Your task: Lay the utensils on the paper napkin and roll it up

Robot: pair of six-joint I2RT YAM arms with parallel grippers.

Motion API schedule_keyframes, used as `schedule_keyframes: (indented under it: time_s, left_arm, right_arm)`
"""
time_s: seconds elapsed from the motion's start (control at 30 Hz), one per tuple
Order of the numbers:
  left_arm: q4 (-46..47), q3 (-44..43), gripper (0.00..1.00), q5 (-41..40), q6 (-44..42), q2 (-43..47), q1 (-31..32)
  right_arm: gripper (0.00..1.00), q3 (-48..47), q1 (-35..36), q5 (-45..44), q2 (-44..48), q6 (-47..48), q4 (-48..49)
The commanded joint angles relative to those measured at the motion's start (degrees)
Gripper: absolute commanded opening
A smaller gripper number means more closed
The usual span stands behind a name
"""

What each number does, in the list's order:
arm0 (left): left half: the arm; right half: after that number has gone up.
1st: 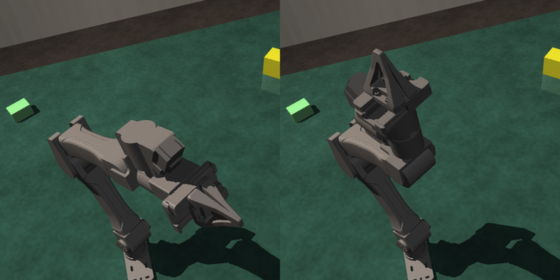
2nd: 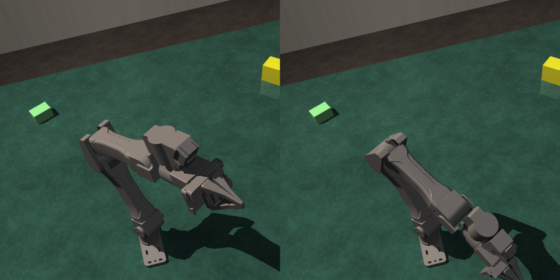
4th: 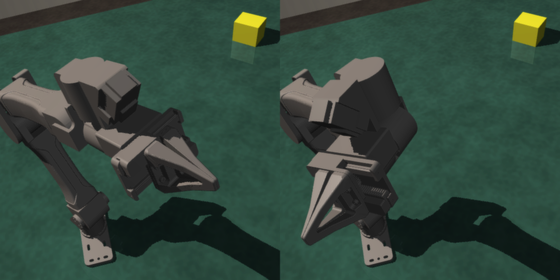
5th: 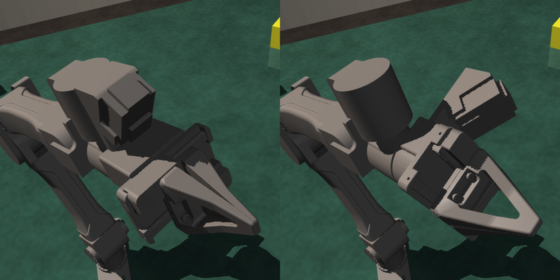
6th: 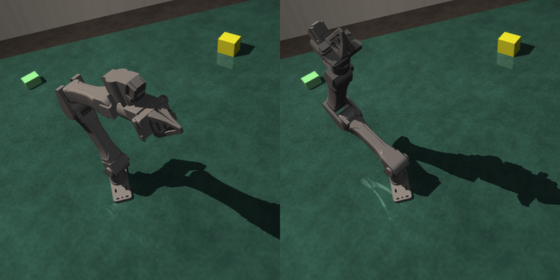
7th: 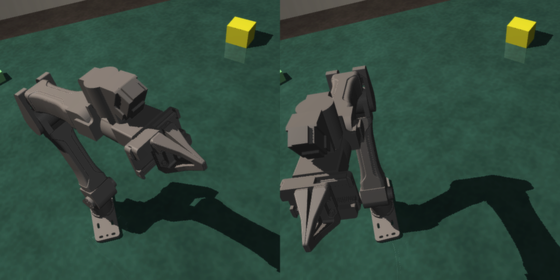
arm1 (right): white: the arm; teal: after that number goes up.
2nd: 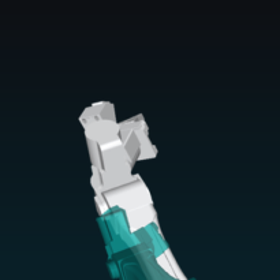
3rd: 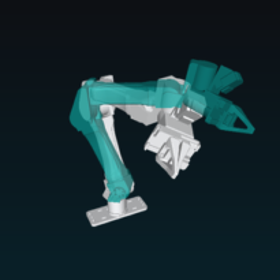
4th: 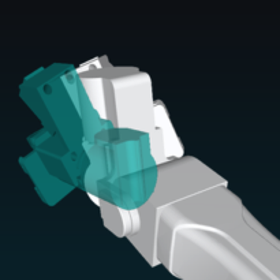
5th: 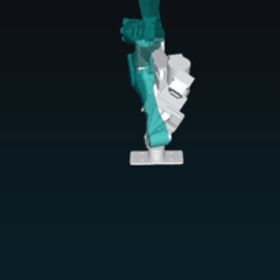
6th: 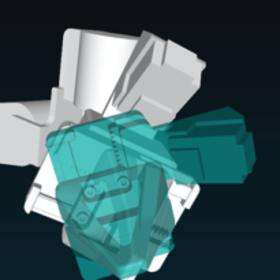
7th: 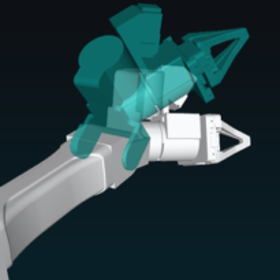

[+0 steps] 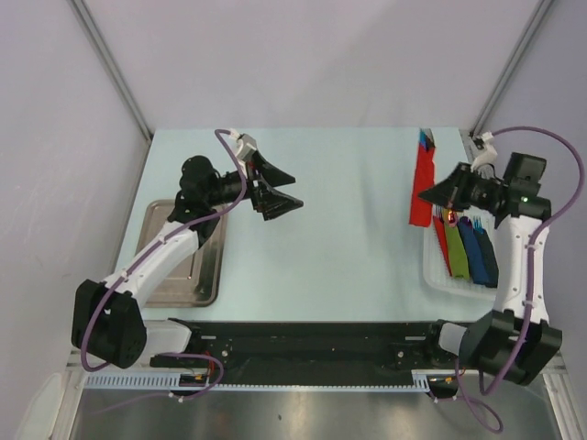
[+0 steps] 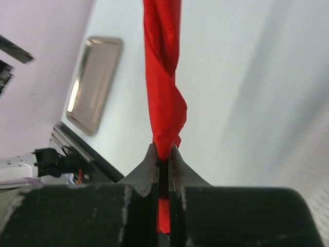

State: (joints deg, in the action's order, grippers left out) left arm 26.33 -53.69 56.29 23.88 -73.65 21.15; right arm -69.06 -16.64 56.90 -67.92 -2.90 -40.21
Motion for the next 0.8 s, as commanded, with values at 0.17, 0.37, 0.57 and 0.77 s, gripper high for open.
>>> schedule_keyframes:
  time_s: [0.17, 0.37, 0.57, 0.77]
  left_arm:
    - [-2.60, -3.44, 1.00, 3.21, -6.39, -2.03, 0.74]
    - [-1.72, -2.30, 1.00, 2.77, -6.04, -2.03, 0.65]
    - [-3.21, -2.12, 1.00, 2.24, -6.30, -1.59, 0.21]
    - [-5.06, -1.50, 1.00, 0.66, -6.65, -0.97, -0.84]
  right_arm:
    - [0.00, -11.45, -19.20, -1.97, -15.29, 46.20, -41.69]
    - [0.00, -5.22, -22.20, -5.04, -20.05, 50.27, -41.37]
    - [0.00, 2.95, -21.68, -7.85, -23.39, 42.92, -28.02]
    - [0.00, 5.51, -20.36, -8.56, -28.66, 37.09, -18.43]
